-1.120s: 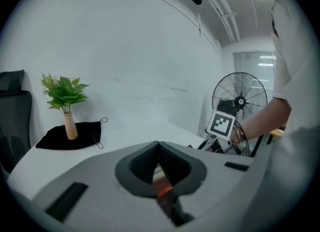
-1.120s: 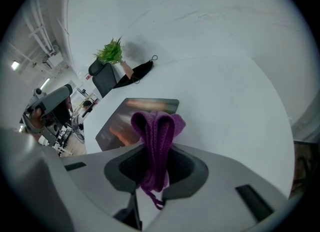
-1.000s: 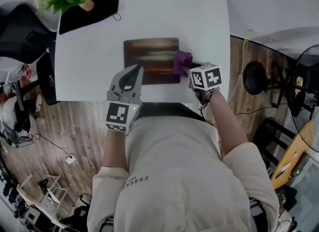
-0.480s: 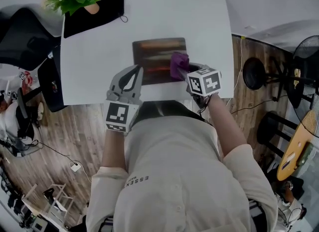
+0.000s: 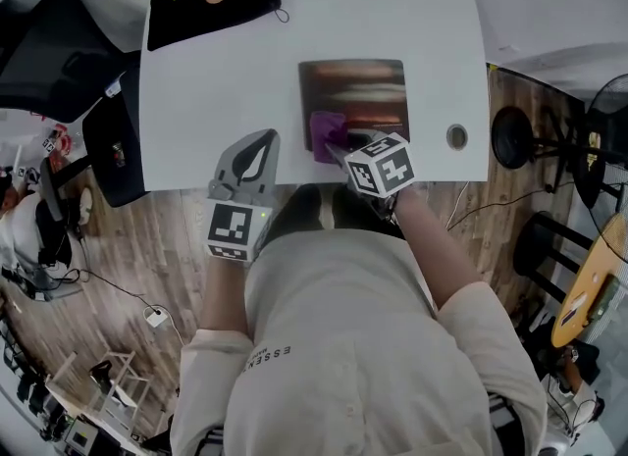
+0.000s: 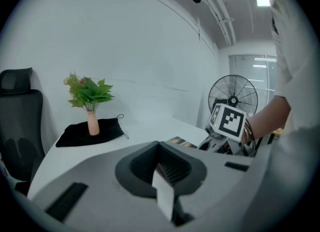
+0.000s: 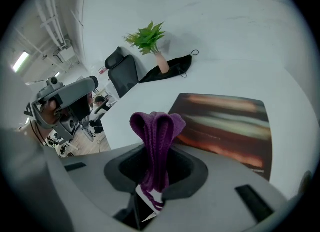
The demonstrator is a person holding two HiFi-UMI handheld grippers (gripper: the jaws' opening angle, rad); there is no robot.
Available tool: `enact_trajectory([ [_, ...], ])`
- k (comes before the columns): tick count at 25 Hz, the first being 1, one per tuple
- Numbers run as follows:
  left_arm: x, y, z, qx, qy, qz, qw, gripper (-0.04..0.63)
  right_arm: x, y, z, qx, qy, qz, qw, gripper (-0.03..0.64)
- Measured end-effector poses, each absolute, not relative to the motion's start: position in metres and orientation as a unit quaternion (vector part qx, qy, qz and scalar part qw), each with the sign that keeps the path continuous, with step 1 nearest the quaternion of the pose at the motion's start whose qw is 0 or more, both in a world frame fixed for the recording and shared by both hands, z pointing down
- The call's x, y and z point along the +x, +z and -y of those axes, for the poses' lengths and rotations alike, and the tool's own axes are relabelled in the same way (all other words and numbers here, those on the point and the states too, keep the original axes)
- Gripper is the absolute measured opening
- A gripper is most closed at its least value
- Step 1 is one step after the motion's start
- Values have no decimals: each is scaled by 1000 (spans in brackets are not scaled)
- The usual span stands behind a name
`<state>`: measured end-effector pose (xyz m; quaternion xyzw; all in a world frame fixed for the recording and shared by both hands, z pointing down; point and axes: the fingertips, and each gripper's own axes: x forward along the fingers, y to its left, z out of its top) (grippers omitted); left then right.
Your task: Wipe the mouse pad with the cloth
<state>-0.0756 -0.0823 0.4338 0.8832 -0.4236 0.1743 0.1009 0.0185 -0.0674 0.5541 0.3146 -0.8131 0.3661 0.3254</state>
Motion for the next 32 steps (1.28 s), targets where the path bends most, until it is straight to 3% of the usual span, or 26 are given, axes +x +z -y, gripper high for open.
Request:
enact_trajectory([
  [12, -98, 447, 80, 877, 178, 432, 116, 2, -16, 574, 71, 304, 366, 814, 334, 91],
  [32, -11, 451, 95, 881, 176, 422, 122, 2, 87, 582, 82, 320, 395, 797, 326, 91],
])
